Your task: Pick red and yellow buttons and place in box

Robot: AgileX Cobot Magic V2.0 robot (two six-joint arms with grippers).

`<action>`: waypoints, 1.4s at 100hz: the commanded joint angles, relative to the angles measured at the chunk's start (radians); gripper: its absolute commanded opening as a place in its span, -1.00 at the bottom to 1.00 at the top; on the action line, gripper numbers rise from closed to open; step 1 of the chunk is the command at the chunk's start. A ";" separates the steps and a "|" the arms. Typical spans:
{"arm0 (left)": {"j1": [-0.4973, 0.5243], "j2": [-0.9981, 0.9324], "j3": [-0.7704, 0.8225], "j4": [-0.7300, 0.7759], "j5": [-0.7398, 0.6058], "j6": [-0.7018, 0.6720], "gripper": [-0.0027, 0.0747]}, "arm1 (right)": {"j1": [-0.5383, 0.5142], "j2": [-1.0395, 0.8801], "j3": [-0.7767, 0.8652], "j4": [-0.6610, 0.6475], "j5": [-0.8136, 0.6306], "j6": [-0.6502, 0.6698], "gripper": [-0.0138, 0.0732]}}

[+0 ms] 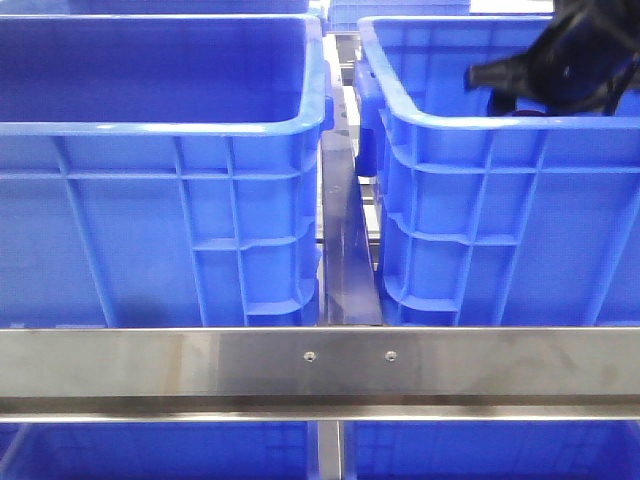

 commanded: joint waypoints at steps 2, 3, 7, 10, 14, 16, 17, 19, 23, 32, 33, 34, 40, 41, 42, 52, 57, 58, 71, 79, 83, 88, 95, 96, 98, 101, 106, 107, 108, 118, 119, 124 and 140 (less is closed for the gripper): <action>0.005 0.001 -0.024 -0.016 -0.080 -0.009 -0.98 | -0.005 -0.115 -0.009 -0.011 -0.021 -0.011 0.47; 0.005 0.001 -0.024 -0.016 -0.080 -0.009 -0.98 | -0.005 -0.125 -0.006 -0.011 -0.021 -0.011 0.47; 0.005 0.001 -0.024 -0.016 -0.080 -0.009 -0.98 | -0.005 -0.151 0.006 -0.011 -0.024 -0.012 0.47; 0.005 0.001 -0.024 -0.016 -0.080 -0.009 -0.98 | -0.005 -0.179 0.022 -0.011 -0.027 -0.014 0.47; 0.005 0.001 -0.024 -0.016 -0.080 -0.009 -0.98 | -0.005 -0.210 0.039 -0.011 -0.028 -0.026 0.47; 0.005 0.001 -0.024 -0.016 -0.080 -0.009 -0.98 | -0.005 -0.231 0.051 -0.011 -0.029 -0.034 0.47; 0.005 0.001 -0.024 -0.016 -0.080 -0.009 -0.98 | -0.005 -0.245 0.059 -0.011 -0.031 -0.037 0.47; 0.005 0.001 -0.024 -0.016 -0.080 -0.009 -0.98 | -0.005 -0.258 0.072 -0.011 -0.031 -0.046 0.47; 0.005 0.001 -0.024 -0.016 -0.080 -0.009 -0.98 | -0.005 -0.303 0.095 -0.011 -0.034 -0.062 0.47; 0.005 0.001 -0.024 -0.016 -0.080 -0.009 -0.98 | -0.005 -0.409 0.164 -0.010 -0.040 -0.070 0.47; 0.005 0.001 -0.024 -0.016 -0.080 -0.009 -0.98 | -0.005 -0.417 0.176 -0.009 -0.040 -0.070 0.47; 0.005 0.001 -0.024 -0.016 -0.080 -0.009 -0.98 | -0.005 -0.435 0.182 -0.009 -0.040 -0.070 0.47; 0.005 0.001 -0.024 -0.016 -0.080 -0.009 -0.98 | -0.005 -0.506 0.236 0.000 -0.040 -0.070 0.47; 0.005 0.001 -0.024 -0.016 -0.080 -0.009 -0.98 | -0.005 -0.524 0.242 0.004 -0.040 -0.070 0.47; 0.005 0.001 -0.024 -0.016 -0.080 -0.009 -0.98 | -0.005 -0.532 0.249 0.006 -0.040 -0.070 0.47; 0.005 0.001 -0.024 -0.016 -0.080 -0.009 -0.98 | -0.005 -0.664 0.346 0.027 -0.040 -0.070 0.47; 0.005 0.001 -0.024 -0.016 -0.080 -0.009 -0.98 | -0.005 -0.740 0.392 0.040 -0.040 -0.070 0.47; 0.005 0.001 -0.024 -0.016 -0.080 -0.009 -0.98 | -0.005 -0.750 0.399 0.044 -0.040 -0.070 0.47; 0.005 0.001 -0.024 -0.016 -0.080 -0.009 -0.98 | -0.005 -0.919 0.513 0.064 -0.040 -0.070 0.47; 0.005 0.001 -0.024 -0.016 -0.080 -0.009 -0.98 | -0.005 -1.008 0.571 0.064 -0.040 -0.070 0.46; 0.005 0.001 -0.024 -0.016 -0.080 -0.009 -0.98 | -0.005 -1.052 0.597 0.067 -0.040 -0.070 0.44; 0.005 0.001 -0.024 -0.016 -0.080 -0.009 -0.98 | -0.005 -1.098 0.625 0.071 -0.037 -0.070 0.39; 0.005 0.001 -0.024 -0.016 -0.080 -0.009 -0.98 | -0.005 -1.161 0.656 0.072 -0.022 -0.070 0.26; 0.005 0.001 -0.024 -0.016 -0.080 -0.009 -0.98 | -0.005 -1.166 0.660 0.072 -0.021 -0.070 0.24; 0.005 0.001 -0.024 -0.016 -0.080 -0.009 -0.98 | -0.005 -1.182 0.664 0.072 -0.017 -0.070 0.19; 0.005 0.001 -0.024 -0.016 -0.082 -0.009 -0.98 | -0.005 -1.202 0.672 0.072 -0.011 -0.070 0.12; 0.005 0.001 -0.022 -0.016 -0.082 -0.009 -0.98 | -0.005 -1.235 0.680 0.072 -0.011 -0.070 -0.04; 0.005 0.001 -0.022 -0.016 -0.082 -0.009 -0.98 | -0.005 -1.238 0.681 0.072 -0.011 -0.070 -0.06; 0.005 0.001 -0.022 -0.016 -0.082 -0.009 -0.98 | -0.005 -1.241 0.681 0.072 -0.011 -0.070 -0.08; 0.005 0.001 -0.022 -0.016 -0.082 -0.009 -0.98 | -0.005 -1.270 0.682 0.072 -0.011 -0.070 -0.39; 0.005 0.001 -0.022 -0.016 -0.082 -0.009 -0.98 | -0.005 -1.270 0.682 0.072 -0.011 -0.070 -0.42; 0.005 0.001 -0.022 -0.016 -0.083 -0.009 -0.98 | -0.005 -1.271 0.682 0.072 -0.011 -0.070 -0.56; 0.005 0.001 -0.022 -0.016 -0.083 -0.009 -0.98 | -0.005 -1.271 0.685 0.072 -0.009 -0.070 -0.85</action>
